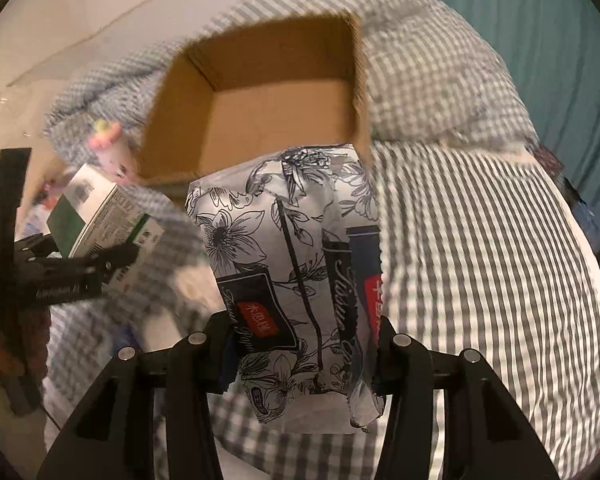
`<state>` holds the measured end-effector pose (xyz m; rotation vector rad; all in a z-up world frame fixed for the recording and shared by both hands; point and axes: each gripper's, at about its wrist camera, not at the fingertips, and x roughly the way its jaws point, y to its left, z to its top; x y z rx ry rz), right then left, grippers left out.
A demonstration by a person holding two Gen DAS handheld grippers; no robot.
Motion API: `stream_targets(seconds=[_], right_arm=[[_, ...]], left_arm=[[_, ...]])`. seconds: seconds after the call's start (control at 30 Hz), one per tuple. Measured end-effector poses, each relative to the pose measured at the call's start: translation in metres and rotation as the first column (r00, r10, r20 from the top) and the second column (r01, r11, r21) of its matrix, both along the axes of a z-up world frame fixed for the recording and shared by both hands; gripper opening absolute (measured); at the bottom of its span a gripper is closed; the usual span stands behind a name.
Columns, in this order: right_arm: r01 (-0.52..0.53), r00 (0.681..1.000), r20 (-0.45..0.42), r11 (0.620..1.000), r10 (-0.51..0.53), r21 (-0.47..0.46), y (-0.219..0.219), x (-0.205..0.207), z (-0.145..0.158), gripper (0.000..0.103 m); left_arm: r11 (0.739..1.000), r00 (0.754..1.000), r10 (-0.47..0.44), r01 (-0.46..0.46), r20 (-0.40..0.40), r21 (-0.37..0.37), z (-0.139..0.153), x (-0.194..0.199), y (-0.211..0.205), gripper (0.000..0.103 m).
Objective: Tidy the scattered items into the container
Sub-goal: 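Carry the green-and-white medicine box with the left tool while the right carries the floral tissue pack toward the box, then open both tools over the cardboard box, dropping the medicine box and tissue pack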
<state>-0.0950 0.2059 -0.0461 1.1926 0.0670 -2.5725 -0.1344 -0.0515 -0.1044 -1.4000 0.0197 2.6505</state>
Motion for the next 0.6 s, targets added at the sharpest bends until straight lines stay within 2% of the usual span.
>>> stream_targets(seconds=[0.13,0.23,0.3,0.4,0.43,0.47,0.5,0.57,0.6], right_arm=[[-0.026,0.996,-0.086,0.999,0.025,-0.018,-0.015,-0.024,0.036,0.047],[-0.025,0.993,-0.12,0.998,0.019,-0.052,-0.019,-0.056,0.058,0.047],[-0.017,0.994,-0.106,0.998,0.011,-0.054,-0.019,-0.076,0.062,0.047],[0.001,0.995,-0.098,0.998,-0.007,-0.06,-0.021,-0.104,0.064,0.048],[-0.004,0.995,-0.101,0.998,-0.002,-0.063,-0.021,-0.109,0.064,0.056],[-0.028,0.995,-0.099,0.997,0.021,-0.073,-0.024,-0.117,0.063,0.091],[-0.045,0.995,-0.093,0.996,0.038,-0.077,-0.028,-0.124,0.062,0.103],[0.026,0.993,-0.12,0.999,-0.022,0.031,-0.035,-0.134,0.058,0.103],[0.047,0.992,-0.121,0.997,-0.04,0.054,-0.034,-0.137,0.058,0.103]], left_arm=[[0.998,0.993,-0.053,0.055,-0.107,0.013,0.055,-0.006,0.014,0.099],[0.994,0.986,-0.07,0.081,-0.151,0.071,0.086,-0.024,0.02,0.099],[0.996,0.985,-0.065,0.074,-0.159,0.056,0.094,-0.045,0.025,0.099],[0.998,0.99,-0.037,0.044,-0.136,0.044,0.09,-0.071,0.031,0.099],[0.998,0.991,-0.029,0.035,-0.129,0.045,0.087,-0.079,0.032,0.099],[0.998,0.991,-0.023,0.029,-0.13,0.048,0.086,-0.085,0.033,0.099],[0.998,0.989,-0.012,0.02,-0.144,0.054,0.084,-0.09,0.033,0.102],[0.998,0.983,0.018,-0.007,-0.181,0.06,0.08,-0.095,0.033,0.103],[0.998,0.984,0.045,-0.039,-0.17,0.041,0.077,-0.097,0.034,0.103]])
